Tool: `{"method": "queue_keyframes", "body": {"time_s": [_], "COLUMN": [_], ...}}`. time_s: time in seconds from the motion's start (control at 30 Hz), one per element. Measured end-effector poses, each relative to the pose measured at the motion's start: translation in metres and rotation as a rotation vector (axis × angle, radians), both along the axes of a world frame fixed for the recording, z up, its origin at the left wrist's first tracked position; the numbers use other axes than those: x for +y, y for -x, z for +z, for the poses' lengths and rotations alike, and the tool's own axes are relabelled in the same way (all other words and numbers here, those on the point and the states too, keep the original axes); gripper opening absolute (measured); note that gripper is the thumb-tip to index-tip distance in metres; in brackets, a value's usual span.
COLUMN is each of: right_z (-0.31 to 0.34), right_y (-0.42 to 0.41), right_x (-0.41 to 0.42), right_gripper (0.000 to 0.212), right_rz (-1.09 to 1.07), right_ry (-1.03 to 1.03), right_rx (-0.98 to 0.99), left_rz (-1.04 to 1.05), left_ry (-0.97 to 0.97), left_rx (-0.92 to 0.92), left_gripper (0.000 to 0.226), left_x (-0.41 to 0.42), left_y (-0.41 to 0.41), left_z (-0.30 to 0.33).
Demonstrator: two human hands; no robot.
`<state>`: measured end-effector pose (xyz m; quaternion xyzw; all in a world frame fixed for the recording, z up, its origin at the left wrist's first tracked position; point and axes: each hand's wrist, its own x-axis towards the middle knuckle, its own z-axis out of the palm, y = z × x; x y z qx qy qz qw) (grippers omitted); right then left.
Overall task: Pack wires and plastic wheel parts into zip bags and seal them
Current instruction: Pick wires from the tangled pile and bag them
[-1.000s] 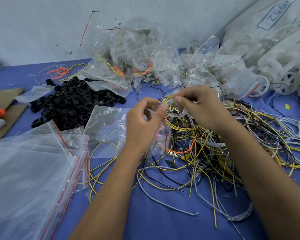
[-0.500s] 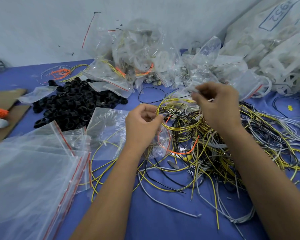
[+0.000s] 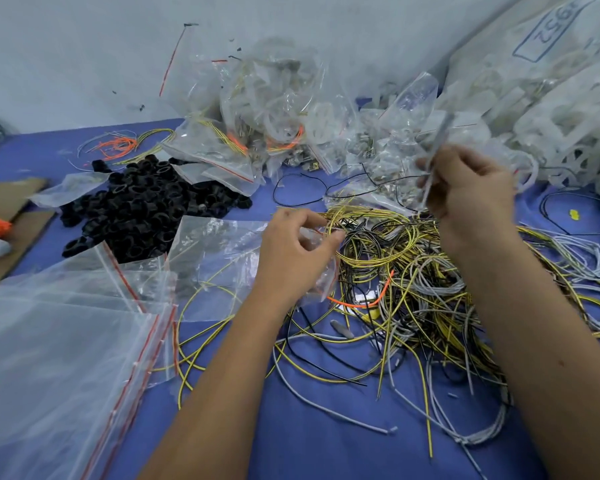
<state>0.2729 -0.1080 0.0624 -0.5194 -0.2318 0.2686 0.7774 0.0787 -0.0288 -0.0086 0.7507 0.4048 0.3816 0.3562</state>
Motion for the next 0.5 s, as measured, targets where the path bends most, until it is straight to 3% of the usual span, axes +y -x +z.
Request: {"method": "queue_keyframes", "body": {"time_s": [0.07,0.2,0.4,0.5], "right_z": [-0.002,-0.017,-0.040,-0.038], "right_y": [0.014,0.040,0.037,0.032], "right_x": [0.001,0.010,0.018,0.020], "right_gripper": [0.009,0.011,0.016,0.014], "right_rz": [0.177,0.388,0.162,0.045], "right_ry": [0.102,0.336,0.605,0.674], "right_rx": [-0.119,-0.362,-0.640,-0.792], "left_rz": [0.012,0.089,0.318,0.360], "left_ry": [-0.017,0.054,0.136,0.256], "left_rx": [0.128,0.202,0.069,-0.161], "left_gripper": [0.036,0.050,0.041,0.032], "left_x": [0.001,0.008,0.014,0.014], "left_y": [0.001,0.008,0.016,0.020], "left_z": [0.002,0.005,0.003,0.004]}}
